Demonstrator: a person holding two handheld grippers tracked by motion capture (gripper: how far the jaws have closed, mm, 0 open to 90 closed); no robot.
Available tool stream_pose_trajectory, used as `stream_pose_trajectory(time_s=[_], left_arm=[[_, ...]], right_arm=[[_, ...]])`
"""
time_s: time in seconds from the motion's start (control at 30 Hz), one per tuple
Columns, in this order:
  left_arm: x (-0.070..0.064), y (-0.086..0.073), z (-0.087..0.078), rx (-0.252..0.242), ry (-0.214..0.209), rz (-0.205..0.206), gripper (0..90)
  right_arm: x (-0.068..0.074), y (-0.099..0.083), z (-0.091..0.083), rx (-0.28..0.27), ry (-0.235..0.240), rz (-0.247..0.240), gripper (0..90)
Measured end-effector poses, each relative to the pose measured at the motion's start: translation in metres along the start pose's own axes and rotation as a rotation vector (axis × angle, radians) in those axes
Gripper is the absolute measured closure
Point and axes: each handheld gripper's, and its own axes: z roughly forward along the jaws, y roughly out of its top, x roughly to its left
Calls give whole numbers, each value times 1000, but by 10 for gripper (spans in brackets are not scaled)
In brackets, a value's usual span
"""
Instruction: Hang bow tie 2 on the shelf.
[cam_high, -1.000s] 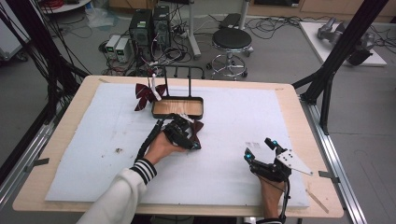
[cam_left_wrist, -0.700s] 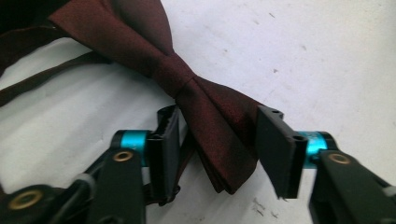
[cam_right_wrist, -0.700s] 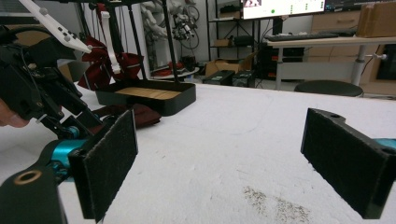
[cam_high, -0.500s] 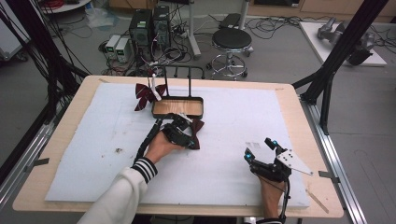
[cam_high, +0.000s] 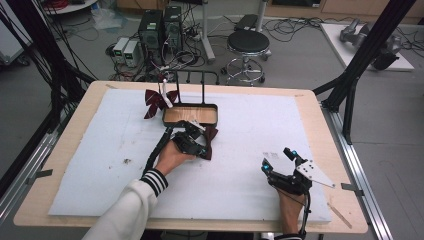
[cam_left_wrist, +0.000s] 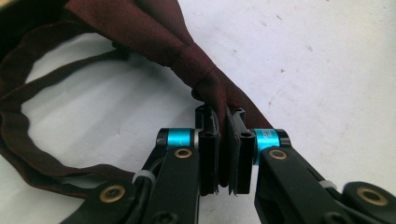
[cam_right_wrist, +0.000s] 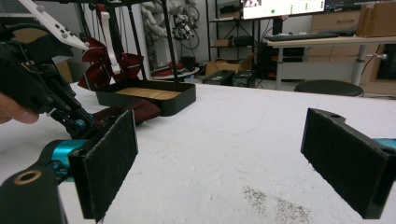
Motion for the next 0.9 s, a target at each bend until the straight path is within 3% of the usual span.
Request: stream_pose_trajectory(time_s=[0.17, 0.53, 0.9], left_arm=[[-1, 0, -6, -25, 12, 38, 844], [0, 0, -25, -140, 29, 67, 843], [1, -2, -40, -202, 38, 96, 844]], right_arm=[[0, 0, 0, 1, 0, 2, 102], [0, 0, 0, 0, -1, -1, 102], [1, 0, 0, 2, 1, -4, 102]])
